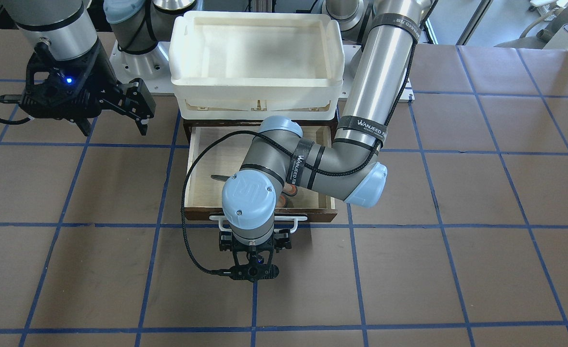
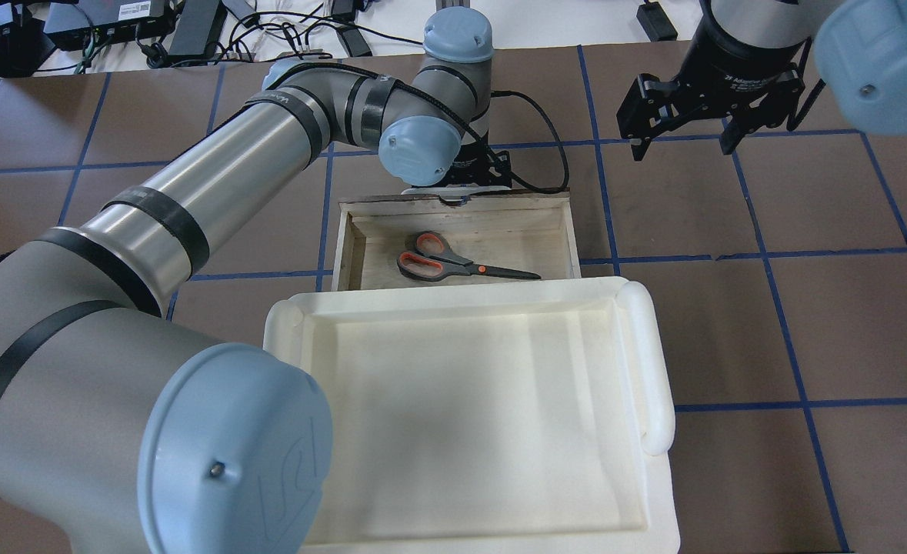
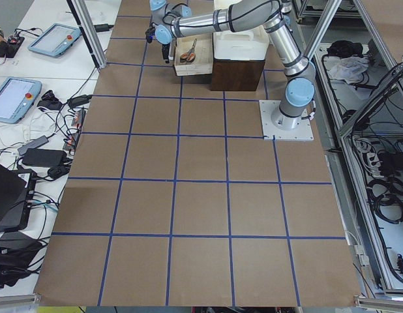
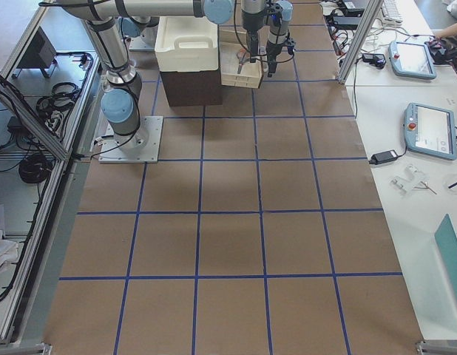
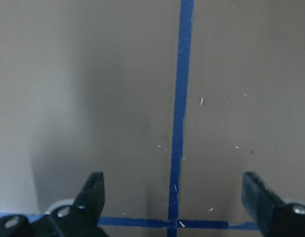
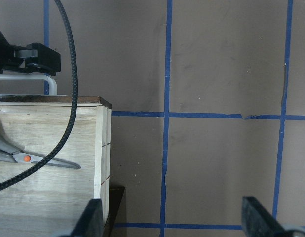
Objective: Put scissors in drawer and close it
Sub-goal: 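Push the drawer front with the left gripper toward the cabinet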
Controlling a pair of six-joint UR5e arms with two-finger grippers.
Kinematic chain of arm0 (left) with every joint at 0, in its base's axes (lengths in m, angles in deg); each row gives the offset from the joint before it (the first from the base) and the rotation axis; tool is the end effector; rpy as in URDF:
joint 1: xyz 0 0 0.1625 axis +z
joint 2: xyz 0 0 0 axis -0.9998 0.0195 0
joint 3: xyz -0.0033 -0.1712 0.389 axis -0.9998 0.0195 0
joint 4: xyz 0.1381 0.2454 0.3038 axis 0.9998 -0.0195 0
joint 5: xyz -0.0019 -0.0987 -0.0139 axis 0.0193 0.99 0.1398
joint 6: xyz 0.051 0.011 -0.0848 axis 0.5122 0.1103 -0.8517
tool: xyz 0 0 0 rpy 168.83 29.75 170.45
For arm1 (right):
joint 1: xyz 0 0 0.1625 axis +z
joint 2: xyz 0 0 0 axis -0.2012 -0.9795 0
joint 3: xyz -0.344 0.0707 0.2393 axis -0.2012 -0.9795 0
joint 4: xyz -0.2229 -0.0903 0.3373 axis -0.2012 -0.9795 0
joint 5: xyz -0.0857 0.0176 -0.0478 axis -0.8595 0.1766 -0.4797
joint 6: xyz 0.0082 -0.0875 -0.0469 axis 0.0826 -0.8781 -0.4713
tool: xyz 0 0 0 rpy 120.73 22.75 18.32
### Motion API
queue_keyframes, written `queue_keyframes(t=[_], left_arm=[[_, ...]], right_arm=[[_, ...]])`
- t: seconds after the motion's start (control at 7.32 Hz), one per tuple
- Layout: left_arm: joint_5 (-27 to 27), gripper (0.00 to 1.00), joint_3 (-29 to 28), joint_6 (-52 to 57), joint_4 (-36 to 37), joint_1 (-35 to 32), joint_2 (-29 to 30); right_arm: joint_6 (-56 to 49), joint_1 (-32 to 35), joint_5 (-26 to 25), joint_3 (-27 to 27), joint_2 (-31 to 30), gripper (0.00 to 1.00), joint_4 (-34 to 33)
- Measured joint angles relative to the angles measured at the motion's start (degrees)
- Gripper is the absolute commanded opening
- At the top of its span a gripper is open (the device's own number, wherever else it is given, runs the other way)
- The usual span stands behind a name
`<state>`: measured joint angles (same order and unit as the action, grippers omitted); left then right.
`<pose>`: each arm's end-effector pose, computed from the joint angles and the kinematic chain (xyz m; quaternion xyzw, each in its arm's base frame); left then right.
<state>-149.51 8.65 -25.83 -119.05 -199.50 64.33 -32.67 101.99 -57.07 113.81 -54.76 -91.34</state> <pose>-0.3823 -0.6383 0.2308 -0.0171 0.9992 0.0318 0.0142 0.1375 -0.5043 0.4961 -0.0176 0.9993 -0.0316 0.0035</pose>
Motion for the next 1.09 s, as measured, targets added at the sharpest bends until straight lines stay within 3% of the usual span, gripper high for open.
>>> queue_keyframes(t=[1.09], left_arm=[[1.0, 1.00, 0.9, -0.3, -8.1, -0.9, -5.9]], right_arm=[[0.0, 0.0, 0.0, 0.0, 0.0, 1.00, 0.0]])
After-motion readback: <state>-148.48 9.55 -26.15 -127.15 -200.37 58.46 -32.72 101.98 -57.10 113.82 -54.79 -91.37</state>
